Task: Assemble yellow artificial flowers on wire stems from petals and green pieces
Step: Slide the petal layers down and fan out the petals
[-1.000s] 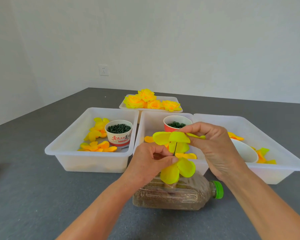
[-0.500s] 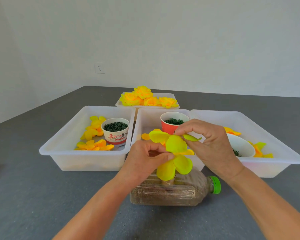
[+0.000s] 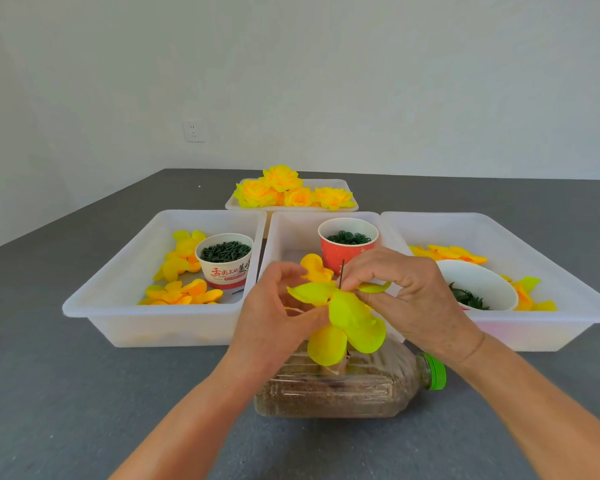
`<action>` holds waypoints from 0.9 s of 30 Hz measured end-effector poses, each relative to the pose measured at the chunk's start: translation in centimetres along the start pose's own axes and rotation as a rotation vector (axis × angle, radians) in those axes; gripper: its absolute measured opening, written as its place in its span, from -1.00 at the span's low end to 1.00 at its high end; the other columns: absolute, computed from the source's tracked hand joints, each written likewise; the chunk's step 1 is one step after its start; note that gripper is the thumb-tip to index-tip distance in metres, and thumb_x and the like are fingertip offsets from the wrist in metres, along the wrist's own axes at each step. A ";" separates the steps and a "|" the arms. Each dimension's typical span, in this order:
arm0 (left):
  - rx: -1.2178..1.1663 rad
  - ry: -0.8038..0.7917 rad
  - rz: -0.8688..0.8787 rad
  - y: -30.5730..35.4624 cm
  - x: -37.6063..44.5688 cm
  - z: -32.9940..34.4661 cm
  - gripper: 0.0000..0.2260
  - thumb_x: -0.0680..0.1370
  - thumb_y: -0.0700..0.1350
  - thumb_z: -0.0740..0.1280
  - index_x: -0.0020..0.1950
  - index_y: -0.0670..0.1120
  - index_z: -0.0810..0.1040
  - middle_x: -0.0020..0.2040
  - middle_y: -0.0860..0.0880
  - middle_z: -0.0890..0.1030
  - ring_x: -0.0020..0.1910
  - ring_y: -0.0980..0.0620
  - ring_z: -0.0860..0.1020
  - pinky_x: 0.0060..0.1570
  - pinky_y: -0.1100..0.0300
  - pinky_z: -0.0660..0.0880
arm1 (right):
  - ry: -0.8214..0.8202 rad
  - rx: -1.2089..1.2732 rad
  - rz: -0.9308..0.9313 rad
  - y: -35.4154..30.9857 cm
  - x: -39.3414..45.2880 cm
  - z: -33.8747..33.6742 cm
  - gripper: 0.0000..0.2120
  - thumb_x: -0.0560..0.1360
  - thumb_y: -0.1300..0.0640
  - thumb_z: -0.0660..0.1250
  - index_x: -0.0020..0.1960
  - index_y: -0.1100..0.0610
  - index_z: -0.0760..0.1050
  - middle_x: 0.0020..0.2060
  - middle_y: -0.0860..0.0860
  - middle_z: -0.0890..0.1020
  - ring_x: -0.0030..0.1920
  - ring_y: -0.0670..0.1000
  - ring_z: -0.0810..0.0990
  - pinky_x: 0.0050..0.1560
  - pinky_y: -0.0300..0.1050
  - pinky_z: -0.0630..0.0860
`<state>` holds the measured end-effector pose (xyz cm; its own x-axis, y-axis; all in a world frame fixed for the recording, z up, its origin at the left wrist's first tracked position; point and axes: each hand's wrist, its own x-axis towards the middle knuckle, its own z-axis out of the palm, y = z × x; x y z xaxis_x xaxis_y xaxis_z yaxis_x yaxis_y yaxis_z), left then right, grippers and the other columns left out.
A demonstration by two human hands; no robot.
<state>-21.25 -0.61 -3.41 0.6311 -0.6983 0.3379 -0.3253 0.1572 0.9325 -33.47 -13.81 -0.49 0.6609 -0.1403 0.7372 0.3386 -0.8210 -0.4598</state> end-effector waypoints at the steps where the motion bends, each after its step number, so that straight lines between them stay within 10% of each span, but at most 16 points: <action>1: 0.046 0.054 0.032 0.1 0.0 0.0 -0.54 0.28 -0.17 0.56 0.03 0.12 0.43 -0.04 0.11 0.59 -0.15 0.09 0.60 -0.21 0.23 0.56 | -0.006 0.005 0.010 0.1 0.0 0.0 -0.93 0.38 0.30 0.38 -0.17 0.24 0.63 -0.21 0.08 0.66 -0.12 -0.03 0.61 -0.02 -0.07 0.56; 9: 0.494 0.101 0.667 1.1 -0.5 -1.0 -0.85 0.38 -0.23 0.43 -0.07 -0.11 0.67 -0.05 -0.03 0.61 -0.06 0.02 0.57 -0.05 0.17 0.50 | -0.025 -0.018 0.015 0.3 -0.3 0.1 -0.89 0.39 0.33 0.34 -0.15 0.23 0.64 -0.19 0.08 0.66 -0.10 0.01 0.62 0.01 0.03 0.55; 27: 0.736 -0.055 0.830 0.8 -0.8 -1.8 -0.81 0.41 -0.32 0.28 -0.13 -0.20 0.68 -0.14 -0.06 0.66 -0.14 -0.03 0.52 -0.15 0.08 0.50 | -0.039 -0.263 -0.148 0.4 -1.0 0.2 -0.95 0.36 0.31 0.42 -0.21 0.24 0.65 -0.19 0.03 0.68 -0.12 0.07 0.64 -0.07 0.05 0.54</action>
<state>-20.75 1.29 -2.70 -0.0026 -0.6014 0.7990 -0.9825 0.1502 0.1098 -33.84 -13.94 -1.50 0.6439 0.0088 0.7650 0.2519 -0.9466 -0.2011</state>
